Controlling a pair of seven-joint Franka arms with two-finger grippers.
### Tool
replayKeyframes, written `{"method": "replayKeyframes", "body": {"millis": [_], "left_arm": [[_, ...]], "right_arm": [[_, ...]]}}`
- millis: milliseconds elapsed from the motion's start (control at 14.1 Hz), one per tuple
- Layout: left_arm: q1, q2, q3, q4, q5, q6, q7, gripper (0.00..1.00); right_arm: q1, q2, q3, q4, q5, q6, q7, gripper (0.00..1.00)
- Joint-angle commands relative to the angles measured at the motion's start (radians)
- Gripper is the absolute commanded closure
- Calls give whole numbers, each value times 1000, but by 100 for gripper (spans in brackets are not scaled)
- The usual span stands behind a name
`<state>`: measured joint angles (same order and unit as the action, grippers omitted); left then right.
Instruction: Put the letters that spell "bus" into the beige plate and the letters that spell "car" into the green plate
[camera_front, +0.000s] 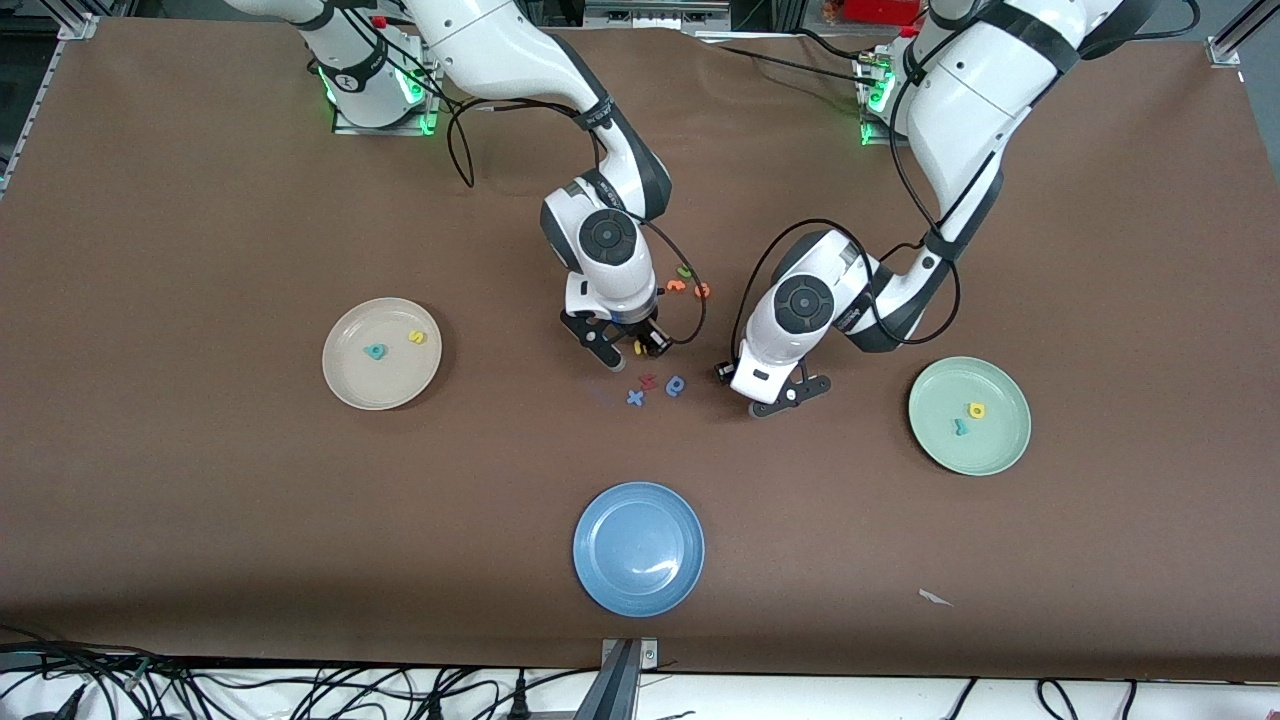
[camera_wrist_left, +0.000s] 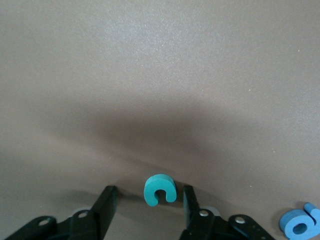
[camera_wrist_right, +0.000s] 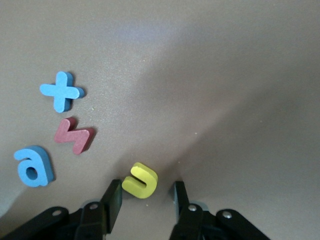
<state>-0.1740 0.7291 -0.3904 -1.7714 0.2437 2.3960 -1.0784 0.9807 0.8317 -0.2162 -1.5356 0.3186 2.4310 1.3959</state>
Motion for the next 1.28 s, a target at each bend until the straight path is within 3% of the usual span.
{"method": "replayKeyframes", "body": {"millis": [0, 213, 497, 639, 710, 995, 1208], "left_arm": [[-18, 26, 13, 56, 28, -1, -25, 50], [-19, 33, 13, 67, 29, -1, -37, 60], [-19, 38, 13, 67, 31, -1, -38, 62], [-19, 38, 13, 67, 32, -1, -38, 69], [-21, 38, 13, 66, 32, -1, -37, 73], [-13, 32, 13, 69, 35, -14, -18, 84], [22, 4, 12, 107, 40, -117, 90, 87]], "right_arm": [[6, 36, -12, 23, -22, 10, 12, 50], [4, 49, -14, 23, -24, 37, 14, 50], [3, 56, -14, 23, -32, 40, 14, 50], [3, 58, -14, 23, -32, 40, 14, 51], [1, 59, -17, 23, -33, 42, 14, 53], [3, 56, -23, 25, -32, 40, 14, 79], [4, 47, -31, 25, -32, 36, 14, 80]]}}
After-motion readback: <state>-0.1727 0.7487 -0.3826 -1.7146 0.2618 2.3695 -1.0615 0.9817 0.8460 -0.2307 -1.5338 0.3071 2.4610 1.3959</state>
